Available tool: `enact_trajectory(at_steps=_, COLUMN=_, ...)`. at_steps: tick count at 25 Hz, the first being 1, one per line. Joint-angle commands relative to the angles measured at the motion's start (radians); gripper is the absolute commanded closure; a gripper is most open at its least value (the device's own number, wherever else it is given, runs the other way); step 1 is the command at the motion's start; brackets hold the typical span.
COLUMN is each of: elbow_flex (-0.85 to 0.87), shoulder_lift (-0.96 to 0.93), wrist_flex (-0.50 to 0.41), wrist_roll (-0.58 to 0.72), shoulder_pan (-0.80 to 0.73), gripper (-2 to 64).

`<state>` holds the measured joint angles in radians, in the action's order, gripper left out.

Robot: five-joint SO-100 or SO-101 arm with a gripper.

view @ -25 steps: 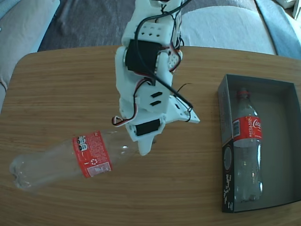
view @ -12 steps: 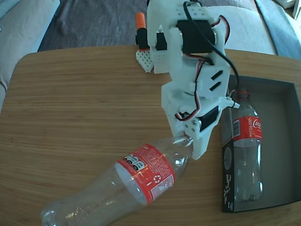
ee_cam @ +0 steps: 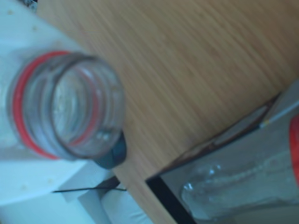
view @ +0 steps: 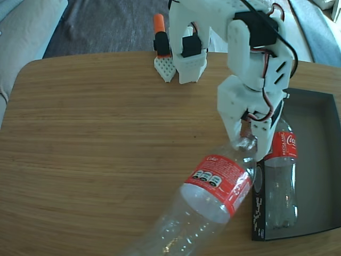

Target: Grasp the bottles and put them in the box.

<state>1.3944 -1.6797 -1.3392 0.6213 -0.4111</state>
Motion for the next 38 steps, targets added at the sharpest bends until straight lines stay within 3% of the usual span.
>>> enact_trajectory(at_steps=1, elbow_flex=-0.074, shoulder_lift=-0.021, wrist_flex=-0.003, wrist_roll=0.006, shoulder_pan=-0.049, gripper=61.9)
enact_trajectory(at_steps=23, elbow_flex=-0.077, shoulder_lift=-0.009, wrist_flex=0.014, wrist_roll=0.006, shoulder_pan=-0.586, gripper=61.7)
enact_trajectory(at_steps=32, elbow_flex=-0.129, shoulder_lift=0.049, wrist_flex=0.034, wrist_roll=-0.002, shoulder_pan=-0.729, gripper=61.7)
enact_trajectory(at_steps=38, elbow_flex=-0.252, shoulder_lift=0.183, wrist_flex=0.023, wrist_roll=-0.005, shoulder_pan=-0.75, gripper=61.8)
